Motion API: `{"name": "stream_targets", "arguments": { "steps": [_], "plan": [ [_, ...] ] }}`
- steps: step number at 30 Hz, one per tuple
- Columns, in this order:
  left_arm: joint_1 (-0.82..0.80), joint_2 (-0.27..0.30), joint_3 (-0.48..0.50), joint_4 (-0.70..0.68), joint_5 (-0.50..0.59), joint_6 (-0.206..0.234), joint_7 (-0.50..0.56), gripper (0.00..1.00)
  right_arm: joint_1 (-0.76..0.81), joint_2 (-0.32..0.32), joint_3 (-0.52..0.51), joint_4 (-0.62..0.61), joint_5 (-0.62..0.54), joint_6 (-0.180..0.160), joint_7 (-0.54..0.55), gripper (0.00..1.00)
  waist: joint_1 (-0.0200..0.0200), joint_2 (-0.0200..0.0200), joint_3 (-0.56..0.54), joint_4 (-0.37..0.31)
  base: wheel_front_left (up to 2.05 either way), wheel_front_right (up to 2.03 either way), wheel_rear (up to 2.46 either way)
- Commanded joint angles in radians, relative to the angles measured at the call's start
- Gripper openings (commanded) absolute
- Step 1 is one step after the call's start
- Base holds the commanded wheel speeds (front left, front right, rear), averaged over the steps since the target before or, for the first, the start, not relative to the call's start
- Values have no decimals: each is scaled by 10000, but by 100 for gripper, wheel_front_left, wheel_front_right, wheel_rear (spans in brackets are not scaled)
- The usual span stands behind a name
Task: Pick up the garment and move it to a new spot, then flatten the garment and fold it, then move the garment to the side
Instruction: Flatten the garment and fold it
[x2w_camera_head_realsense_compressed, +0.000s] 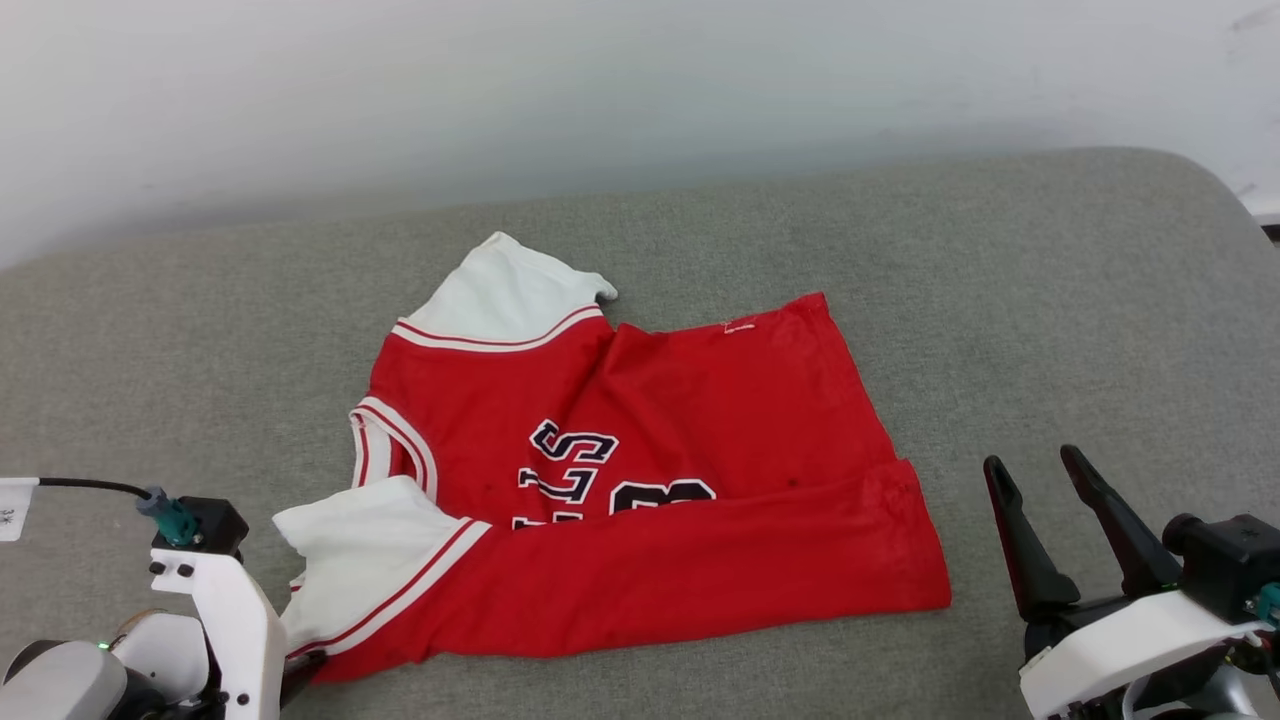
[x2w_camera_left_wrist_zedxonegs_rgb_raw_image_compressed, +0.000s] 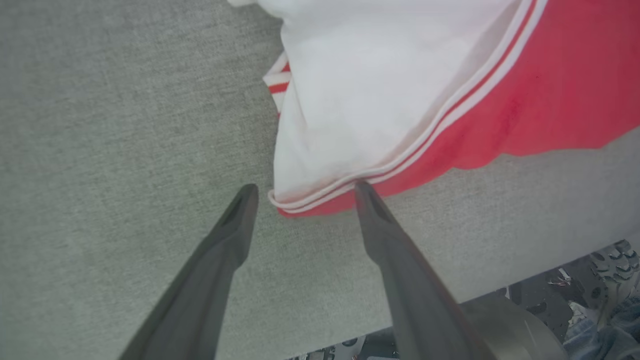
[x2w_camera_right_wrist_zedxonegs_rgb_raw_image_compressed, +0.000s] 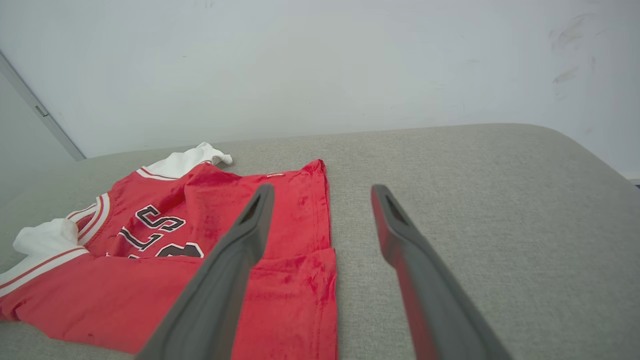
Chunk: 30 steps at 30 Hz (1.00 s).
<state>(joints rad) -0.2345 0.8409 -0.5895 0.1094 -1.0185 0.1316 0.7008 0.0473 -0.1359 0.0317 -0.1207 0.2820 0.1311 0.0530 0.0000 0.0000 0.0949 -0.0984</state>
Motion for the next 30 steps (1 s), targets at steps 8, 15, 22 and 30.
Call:
{"name": "stream_targets", "arguments": {
  "steps": [8, 15, 22, 30],
  "plan": [
    [-671, -866, -710, 1364, -56, -730, 635, 100, -266, -80, -75, -458, -55, -8, 127, 100, 0, 0, 824, -255, 0, 0, 0],
    [-698, -1485, -954, 1877, -238, -1050, 665, 0, -213, -242, -427, -664, 63, -10, 443, 100, 0, 0, 871, -95, 0, 0, 0],
    [-1058, -1303, -768, 1804, 36, -1068, 251, 0, -283, -671, -839, -874, 269, -10, 1599, 100, 0, 0, 749, 220, 0, 0, 0],
    [-841, -1132, -291, 362, 101, -647, -523, 0, -534, -1326, -1153, -169, 994, -8, 5328, 100, 0, 0, 1014, 810, 0, 0, 0]
  ]
}}
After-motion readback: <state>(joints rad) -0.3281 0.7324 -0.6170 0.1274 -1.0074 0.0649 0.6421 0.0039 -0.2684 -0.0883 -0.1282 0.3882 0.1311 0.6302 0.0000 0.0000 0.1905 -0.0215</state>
